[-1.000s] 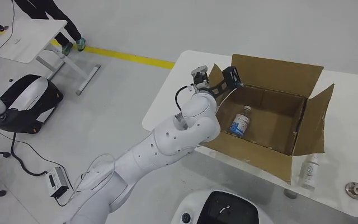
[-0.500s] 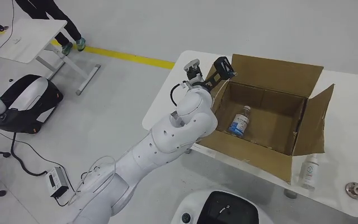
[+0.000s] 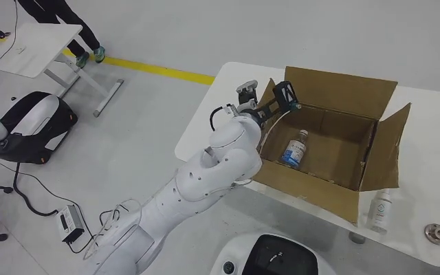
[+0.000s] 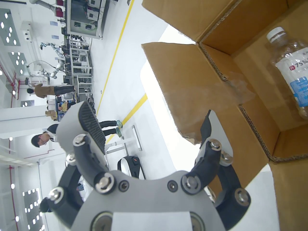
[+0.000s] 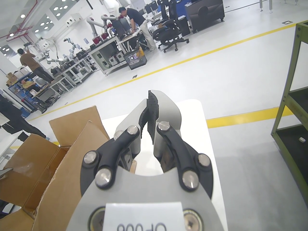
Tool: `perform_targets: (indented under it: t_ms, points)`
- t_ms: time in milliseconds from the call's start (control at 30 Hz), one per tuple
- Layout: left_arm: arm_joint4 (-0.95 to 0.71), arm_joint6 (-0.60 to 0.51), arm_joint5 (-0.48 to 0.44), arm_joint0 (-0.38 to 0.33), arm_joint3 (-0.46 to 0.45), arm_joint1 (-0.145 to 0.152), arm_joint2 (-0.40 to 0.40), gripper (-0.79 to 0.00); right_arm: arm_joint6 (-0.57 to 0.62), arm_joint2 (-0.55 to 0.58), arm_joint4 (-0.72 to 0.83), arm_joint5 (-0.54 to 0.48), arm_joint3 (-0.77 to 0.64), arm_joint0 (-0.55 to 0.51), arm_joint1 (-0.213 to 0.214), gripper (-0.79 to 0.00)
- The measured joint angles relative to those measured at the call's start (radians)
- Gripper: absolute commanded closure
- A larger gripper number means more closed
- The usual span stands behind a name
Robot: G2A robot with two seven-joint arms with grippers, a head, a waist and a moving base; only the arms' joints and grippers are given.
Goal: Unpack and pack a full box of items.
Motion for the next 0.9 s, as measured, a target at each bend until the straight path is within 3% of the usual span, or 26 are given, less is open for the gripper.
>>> perform_targets:
  t_ms: [167, 500, 600, 667, 733, 800, 900]
  points:
    - [0.034, 0.019, -0.058, 0.024, -0.001, -0.008, 0.052, -0.785, -0.001, 0.001, 0.000, 0.002, 0.000, 0.002, 0.001, 0.000]
    - [0.229, 0.011, -0.063, -0.037, 0.193, -0.047, 0.173, -0.785, -0.003, 0.008, 0.009, 0.010, -0.001, 0.006, 0.002, 0.000]
    - [0.233, 0.002, -0.083, -0.048, 0.220, -0.057, 0.178, -0.665, -0.005, 0.013, 0.014, 0.013, 0.000, 0.004, 0.002, 0.000]
    - [0.247, -0.003, -0.096, -0.053, 0.233, -0.063, 0.182, -0.551, -0.007, 0.015, 0.019, 0.015, 0.000, 0.002, 0.002, 0.000]
    - [0.263, -0.004, -0.102, -0.054, 0.242, -0.067, 0.185, -0.388, -0.007, 0.016, 0.022, 0.015, -0.001, 0.001, 0.002, 0.000]
    - [0.278, -0.001, -0.105, -0.054, 0.250, -0.072, 0.187, -0.348, -0.007, 0.017, 0.025, 0.017, -0.002, 0.000, 0.002, 0.000]
    - [0.294, 0.002, -0.105, -0.051, 0.261, -0.078, 0.185, -0.222, -0.006, 0.019, 0.029, 0.019, -0.006, -0.001, 0.003, 0.000]
